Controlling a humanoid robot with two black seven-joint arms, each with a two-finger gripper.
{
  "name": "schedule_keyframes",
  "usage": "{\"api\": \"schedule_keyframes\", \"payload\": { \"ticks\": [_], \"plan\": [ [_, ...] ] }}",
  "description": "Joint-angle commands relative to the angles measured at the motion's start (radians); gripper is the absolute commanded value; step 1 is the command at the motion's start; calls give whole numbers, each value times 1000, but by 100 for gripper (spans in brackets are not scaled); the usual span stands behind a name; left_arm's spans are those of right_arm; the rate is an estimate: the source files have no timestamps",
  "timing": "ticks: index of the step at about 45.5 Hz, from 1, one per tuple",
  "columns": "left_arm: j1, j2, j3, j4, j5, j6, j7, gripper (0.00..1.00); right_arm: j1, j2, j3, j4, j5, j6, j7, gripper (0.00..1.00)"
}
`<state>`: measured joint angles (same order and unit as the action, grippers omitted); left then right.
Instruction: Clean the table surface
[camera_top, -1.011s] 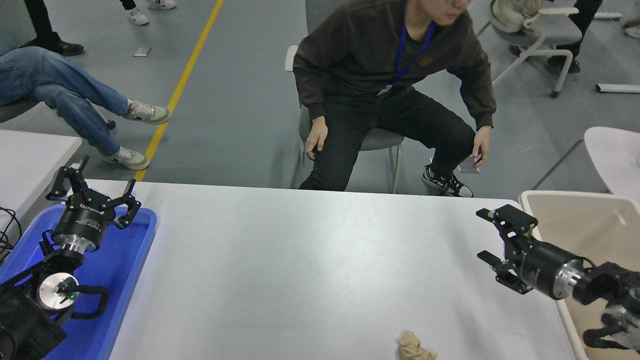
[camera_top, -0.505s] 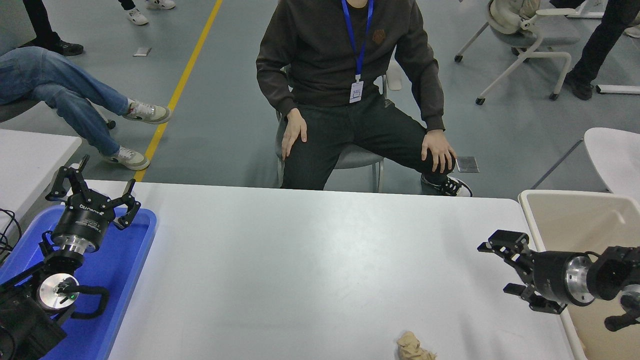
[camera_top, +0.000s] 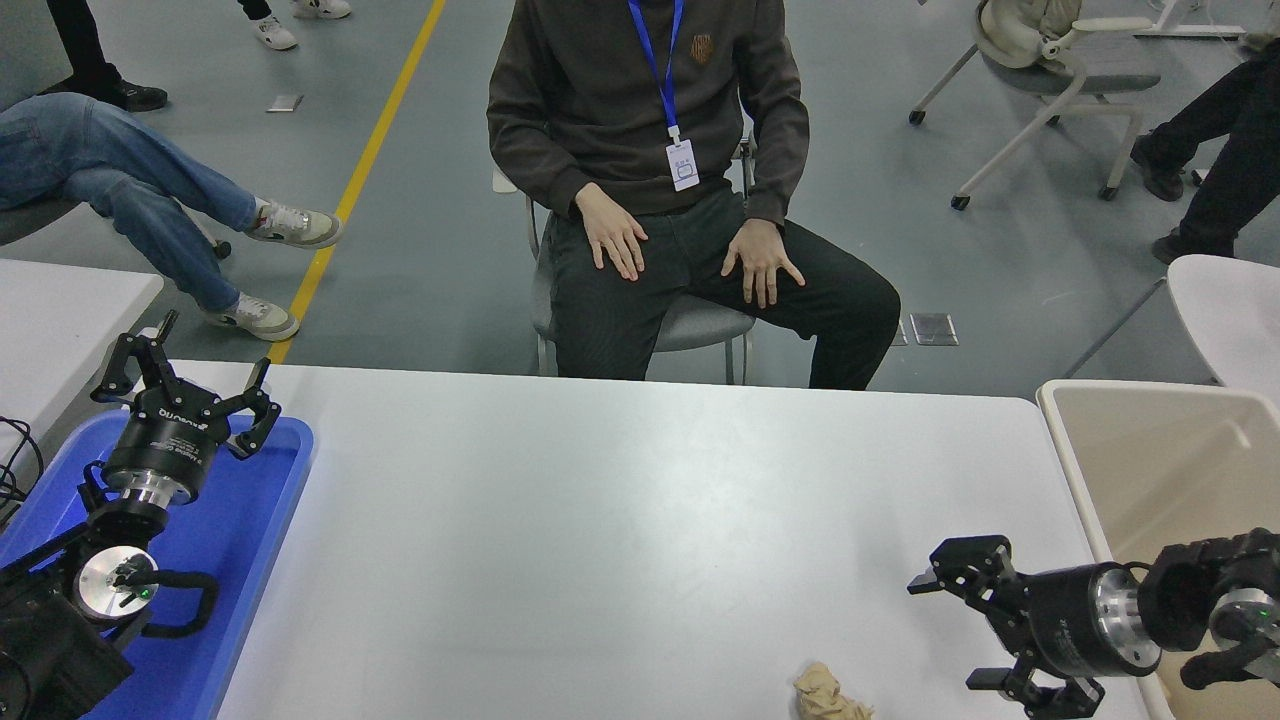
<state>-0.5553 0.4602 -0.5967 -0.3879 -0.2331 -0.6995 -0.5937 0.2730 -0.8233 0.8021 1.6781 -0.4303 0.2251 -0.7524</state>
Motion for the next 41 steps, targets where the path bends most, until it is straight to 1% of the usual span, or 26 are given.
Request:
{"api": "schedule_keyframes", "payload": {
  "ticks": [1, 7, 14, 17, 21, 25, 34, 41],
  "plan": [
    [0, 0, 0, 0, 0, 0, 0, 100, 46, 79, -95, 21, -134, 82, -24, 100],
    [0, 0, 0, 0, 0, 0, 0, 100, 130, 95, -149, 23, -261, 140, -24, 100],
    [0, 0, 0, 0, 0, 0, 0, 100, 212, 122, -210, 28, -332, 241, -22, 100],
    [0, 0, 0, 0, 0, 0, 0, 100, 236, 125, -222, 32, -360, 298, -16, 100],
    [0, 0, 0, 0, 0, 0, 0, 100, 265, 162, -218, 32, -395, 397, -13, 100],
    [0, 0, 0, 0, 0, 0, 0, 100, 299, 194, -219, 32, -415, 471, -15, 100],
    [0, 0, 0, 0, 0, 0, 0, 100, 315, 268, -247, 23, -518, 533, -13, 100],
    [0, 0, 0, 0, 0, -2, 0, 100, 302, 364, -257, 22, -703, 533, -12, 100]
  ]
}}
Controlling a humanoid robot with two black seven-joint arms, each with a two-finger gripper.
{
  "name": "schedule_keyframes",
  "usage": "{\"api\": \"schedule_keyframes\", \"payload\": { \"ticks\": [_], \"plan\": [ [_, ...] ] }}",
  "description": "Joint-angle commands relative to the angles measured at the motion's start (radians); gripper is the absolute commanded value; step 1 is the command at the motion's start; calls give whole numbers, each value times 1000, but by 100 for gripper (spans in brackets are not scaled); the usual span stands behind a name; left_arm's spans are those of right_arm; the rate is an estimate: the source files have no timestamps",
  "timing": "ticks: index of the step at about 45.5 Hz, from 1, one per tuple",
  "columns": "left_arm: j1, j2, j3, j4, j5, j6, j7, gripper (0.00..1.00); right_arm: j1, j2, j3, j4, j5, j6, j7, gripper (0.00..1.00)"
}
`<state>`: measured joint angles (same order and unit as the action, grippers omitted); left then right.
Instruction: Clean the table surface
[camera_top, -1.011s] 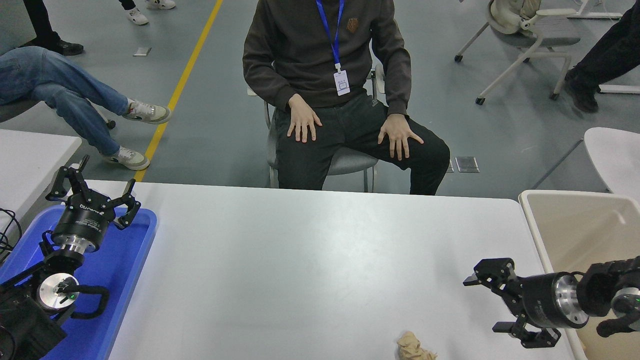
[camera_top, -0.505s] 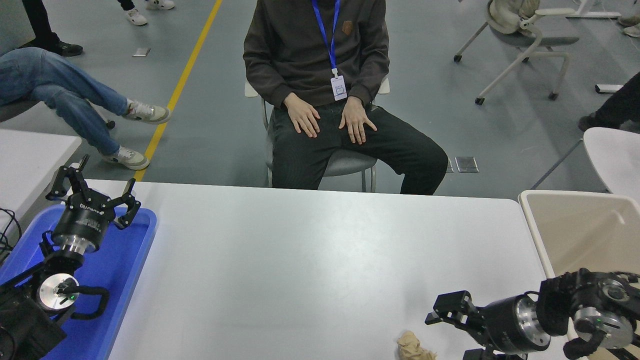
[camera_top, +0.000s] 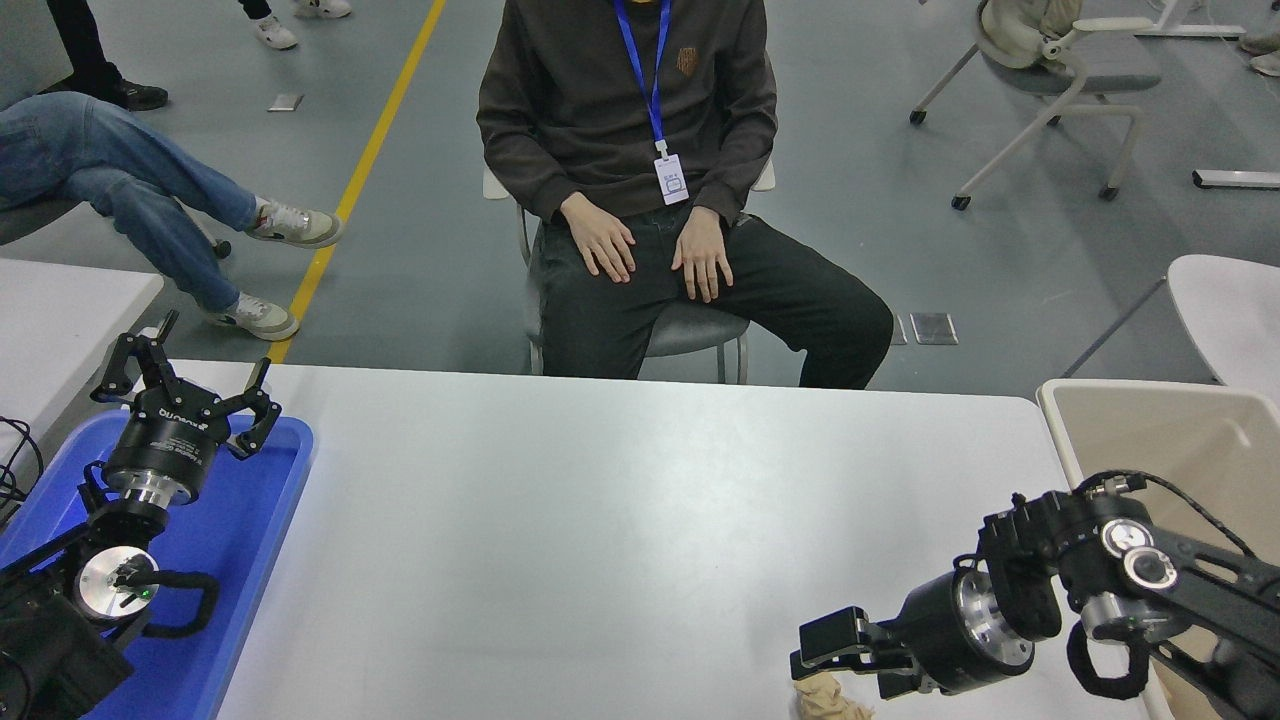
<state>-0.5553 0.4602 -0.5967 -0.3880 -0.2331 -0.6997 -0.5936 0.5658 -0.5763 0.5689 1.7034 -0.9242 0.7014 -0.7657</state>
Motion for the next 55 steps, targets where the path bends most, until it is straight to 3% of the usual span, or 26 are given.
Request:
{"api": "schedule_keyframes", "payload": {
  "ticks": [1, 25, 55],
  "plan": [
    [0, 0, 0, 0, 0, -1, 0, 100, 8, 125, -30, -5, -237, 56, 3, 100],
    [0, 0, 0, 0, 0, -1, 0, 100, -58, 168, -78, -85, -542, 46, 55, 100],
    [0, 0, 0, 0, 0, 0, 0, 100, -176, 130, -77, -88, -645, 4, 74, 100]
  ]
}}
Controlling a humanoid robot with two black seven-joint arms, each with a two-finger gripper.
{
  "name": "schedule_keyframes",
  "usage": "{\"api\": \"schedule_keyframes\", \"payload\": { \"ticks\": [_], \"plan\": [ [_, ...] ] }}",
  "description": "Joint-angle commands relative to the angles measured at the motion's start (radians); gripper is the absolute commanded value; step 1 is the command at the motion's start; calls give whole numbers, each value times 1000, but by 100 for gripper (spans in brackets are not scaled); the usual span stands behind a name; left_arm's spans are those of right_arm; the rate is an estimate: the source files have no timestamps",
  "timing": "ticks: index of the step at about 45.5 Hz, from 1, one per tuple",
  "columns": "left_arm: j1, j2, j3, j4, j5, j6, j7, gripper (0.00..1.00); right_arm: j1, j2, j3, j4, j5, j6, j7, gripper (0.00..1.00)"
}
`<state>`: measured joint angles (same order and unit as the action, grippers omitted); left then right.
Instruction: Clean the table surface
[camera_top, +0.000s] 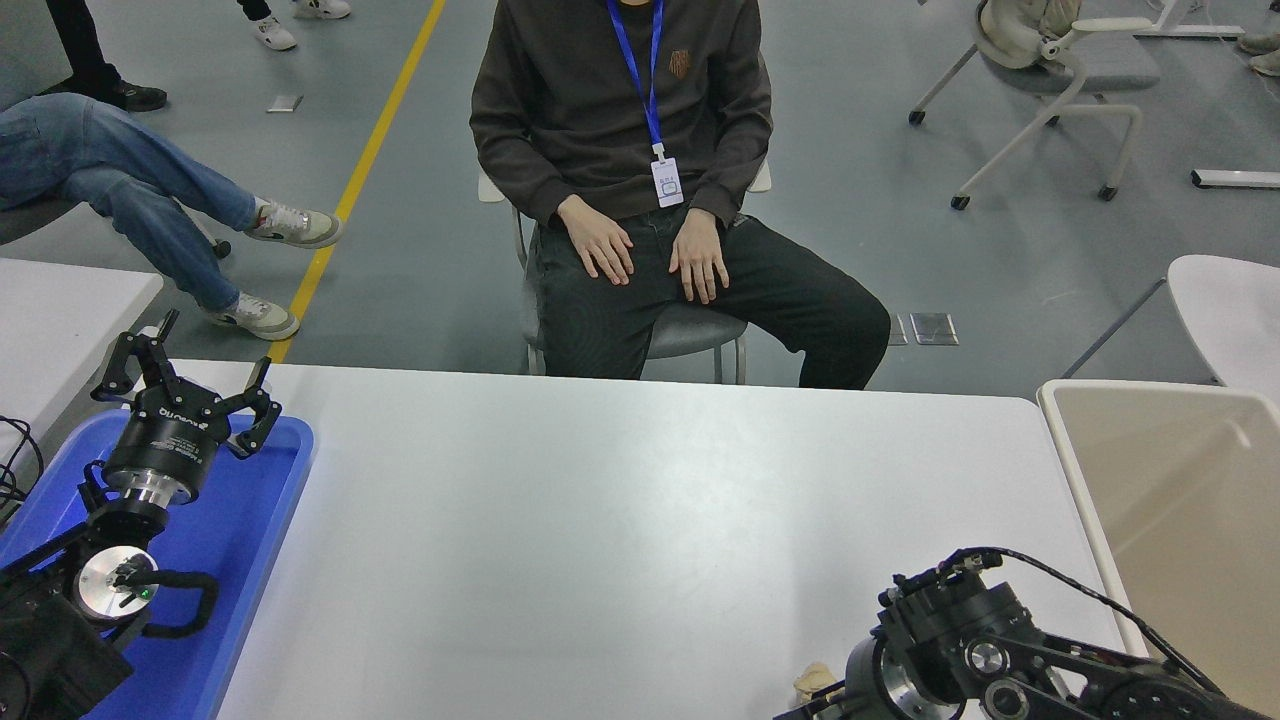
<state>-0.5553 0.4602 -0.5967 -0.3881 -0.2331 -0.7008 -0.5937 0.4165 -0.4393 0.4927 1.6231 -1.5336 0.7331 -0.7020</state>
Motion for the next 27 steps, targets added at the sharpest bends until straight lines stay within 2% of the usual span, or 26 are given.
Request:
{"api": "schedule_keyframes", "payload": {
  "ticks": [1, 27],
  "plan": [
    [0, 0, 0, 0, 0, 0, 0, 100, -28, -7, 0, -8, -36, -31, 10, 100],
    [0, 0, 0, 0, 0, 1, 0, 100, -41, 14, 0, -55, -83, -90, 36, 99]
  ]
}}
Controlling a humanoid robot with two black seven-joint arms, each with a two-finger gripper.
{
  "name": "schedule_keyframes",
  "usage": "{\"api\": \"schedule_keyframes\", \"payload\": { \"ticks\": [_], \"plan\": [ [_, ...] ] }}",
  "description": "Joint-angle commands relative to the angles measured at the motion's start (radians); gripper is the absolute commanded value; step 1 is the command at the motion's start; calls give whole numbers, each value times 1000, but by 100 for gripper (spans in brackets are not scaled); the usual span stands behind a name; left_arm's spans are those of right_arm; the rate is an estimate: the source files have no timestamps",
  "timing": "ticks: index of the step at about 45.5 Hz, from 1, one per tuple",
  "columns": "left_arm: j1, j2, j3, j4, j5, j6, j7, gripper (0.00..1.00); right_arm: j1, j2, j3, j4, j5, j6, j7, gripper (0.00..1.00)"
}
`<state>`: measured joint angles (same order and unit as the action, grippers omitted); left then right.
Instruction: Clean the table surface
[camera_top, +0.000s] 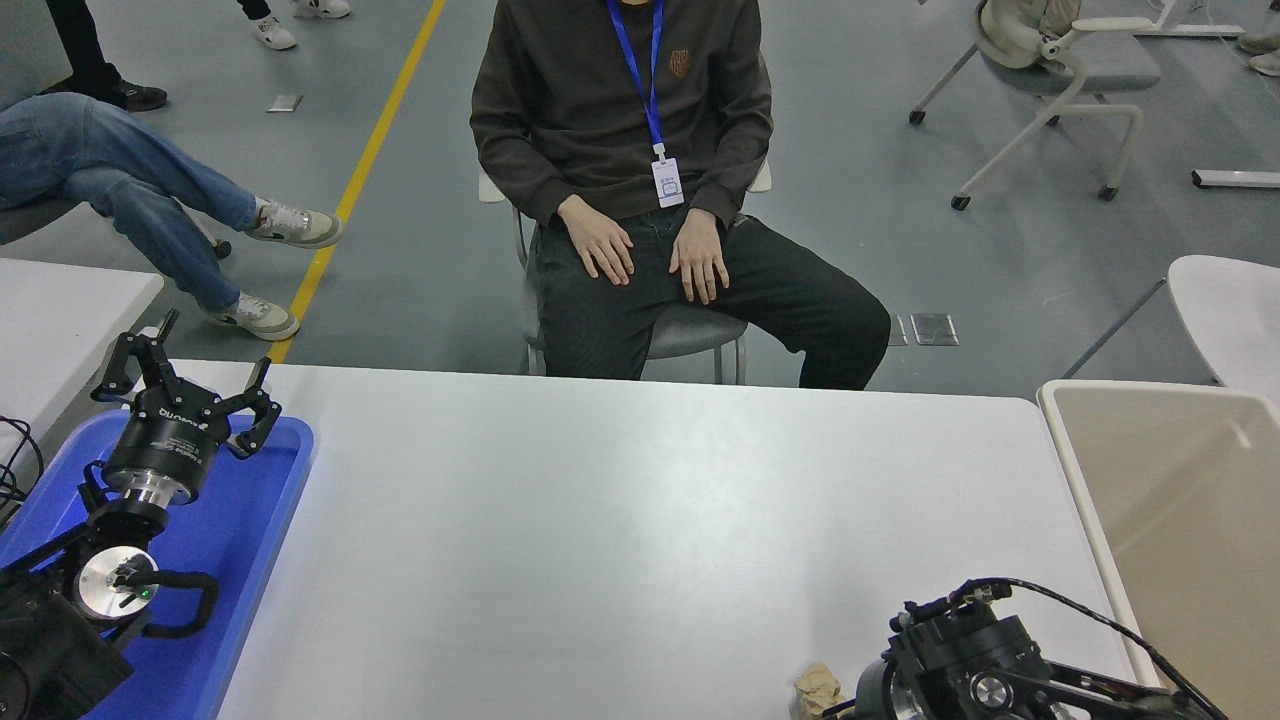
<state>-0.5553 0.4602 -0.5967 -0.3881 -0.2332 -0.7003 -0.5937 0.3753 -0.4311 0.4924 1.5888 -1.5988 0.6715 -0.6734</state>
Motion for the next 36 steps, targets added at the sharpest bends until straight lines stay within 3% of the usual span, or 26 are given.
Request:
{"api": "schedule_keyframes", "payload": {
  "ticks": [1, 5, 12, 17, 21, 23, 25, 27, 32, 36],
  "plan": [
    [0, 0, 0, 0, 0, -1, 0, 100, 1, 6, 0, -21, -18, -32, 8, 99],
    [0, 0, 0, 0, 0, -1, 0, 100, -3, 8, -3, -23, -20, -36, 20, 97],
    [0, 0, 0, 0, 0, 1, 0, 100, -9, 12, -6, -23, -18, -46, 40, 81],
    [0, 0, 0, 0, 0, 1, 0, 100, -7, 14, -28, -23, -18, -47, 44, 79],
    [0, 0, 0, 0, 0, -1, 0, 100, -12, 14, -32, -23, -20, -49, 51, 70],
    [0, 0, 0, 0, 0, -1, 0, 100, -13, 12, -32, -23, -20, -49, 64, 60],
    [0, 0, 0, 0, 0, -1, 0, 100, -15, 12, -34, -24, -18, -47, 81, 40],
    [0, 0, 0, 0, 0, 1, 0, 100, -15, 12, -34, -24, -16, -49, 103, 32],
    [0, 0, 0, 0, 0, 1, 0, 100, -15, 14, -26, -27, -13, -50, 135, 1],
    [0, 0, 0, 0, 0, -1, 0, 100, -15, 14, -15, -30, 2, -55, 135, 0]
  ]
}}
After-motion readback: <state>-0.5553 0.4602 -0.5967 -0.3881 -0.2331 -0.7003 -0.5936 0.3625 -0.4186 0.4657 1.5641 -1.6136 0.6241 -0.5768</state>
